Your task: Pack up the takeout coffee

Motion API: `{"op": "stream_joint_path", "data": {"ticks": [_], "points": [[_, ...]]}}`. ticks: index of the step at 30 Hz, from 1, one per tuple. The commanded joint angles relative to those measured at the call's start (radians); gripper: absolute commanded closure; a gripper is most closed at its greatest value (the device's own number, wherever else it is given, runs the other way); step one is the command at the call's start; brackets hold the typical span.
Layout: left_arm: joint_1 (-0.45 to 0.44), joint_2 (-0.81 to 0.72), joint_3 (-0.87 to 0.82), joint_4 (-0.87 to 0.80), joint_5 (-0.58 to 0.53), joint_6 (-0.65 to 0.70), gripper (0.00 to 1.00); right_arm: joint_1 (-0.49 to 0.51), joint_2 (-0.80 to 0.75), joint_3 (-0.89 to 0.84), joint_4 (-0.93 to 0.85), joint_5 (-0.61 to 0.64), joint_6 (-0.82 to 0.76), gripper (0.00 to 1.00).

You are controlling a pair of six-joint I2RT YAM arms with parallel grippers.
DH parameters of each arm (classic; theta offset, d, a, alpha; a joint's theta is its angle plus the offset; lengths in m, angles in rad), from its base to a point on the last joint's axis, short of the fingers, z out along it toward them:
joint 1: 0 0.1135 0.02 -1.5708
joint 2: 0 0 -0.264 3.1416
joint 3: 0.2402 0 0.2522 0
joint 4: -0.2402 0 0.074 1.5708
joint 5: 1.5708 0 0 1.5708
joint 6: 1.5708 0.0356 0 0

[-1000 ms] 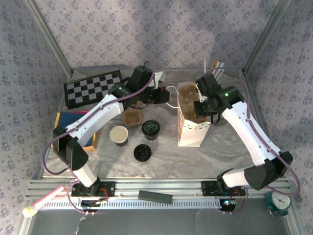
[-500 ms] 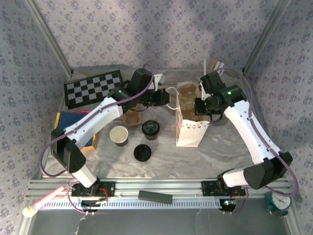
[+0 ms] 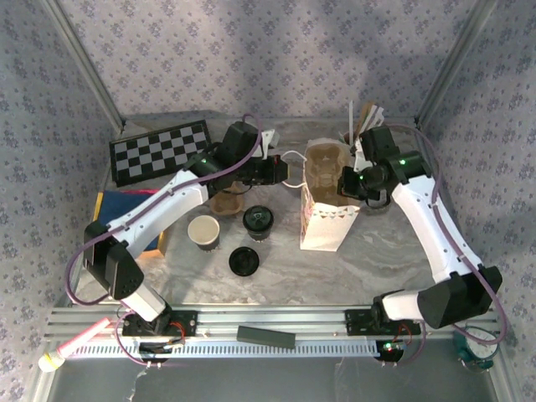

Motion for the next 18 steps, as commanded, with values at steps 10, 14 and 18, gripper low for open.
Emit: {"op": "stream_joint_path", "data": {"ticks": [10, 14, 18], "points": [[-0.003, -0.057, -0.029, 0.031, -0.014, -0.020, 1.00, -0.047, -0.025, -0.016, 0.031, -0.119, 0.066, 0.89], [-0.004, -0.058, -0.037, 0.039, -0.013, -0.024, 1.00, -0.048, -0.006, 0.004, 0.014, -0.130, 0.088, 0.88], [-0.004, -0.062, -0.047, 0.043, -0.011, -0.027, 1.00, -0.052, 0.003, 0.008, 0.007, -0.149, 0.111, 0.88]]}}
